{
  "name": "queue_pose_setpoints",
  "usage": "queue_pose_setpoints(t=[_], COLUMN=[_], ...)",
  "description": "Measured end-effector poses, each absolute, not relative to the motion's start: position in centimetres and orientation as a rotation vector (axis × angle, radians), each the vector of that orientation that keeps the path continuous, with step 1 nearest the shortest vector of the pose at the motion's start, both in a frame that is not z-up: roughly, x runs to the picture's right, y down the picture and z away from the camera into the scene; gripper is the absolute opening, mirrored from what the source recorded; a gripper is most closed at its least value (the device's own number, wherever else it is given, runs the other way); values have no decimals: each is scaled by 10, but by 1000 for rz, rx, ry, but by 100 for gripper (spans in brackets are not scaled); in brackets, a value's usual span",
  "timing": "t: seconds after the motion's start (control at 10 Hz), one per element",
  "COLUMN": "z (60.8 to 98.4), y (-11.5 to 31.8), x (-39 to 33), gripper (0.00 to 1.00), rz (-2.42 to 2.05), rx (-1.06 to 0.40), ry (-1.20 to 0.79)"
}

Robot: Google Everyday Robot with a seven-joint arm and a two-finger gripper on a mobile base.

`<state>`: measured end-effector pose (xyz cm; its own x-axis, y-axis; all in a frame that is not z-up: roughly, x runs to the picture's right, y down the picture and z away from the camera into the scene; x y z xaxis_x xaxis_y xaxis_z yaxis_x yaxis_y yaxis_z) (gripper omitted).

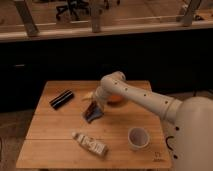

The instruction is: Place the pepper on the white sponge

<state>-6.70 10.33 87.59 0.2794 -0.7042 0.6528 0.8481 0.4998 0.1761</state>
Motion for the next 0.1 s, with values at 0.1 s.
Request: queue_pose_setpoints(t=[0.1], z=[876], y=[103], x=[-66], gripper=[80], rz=[-1051], rx=[-220], ry=[-745])
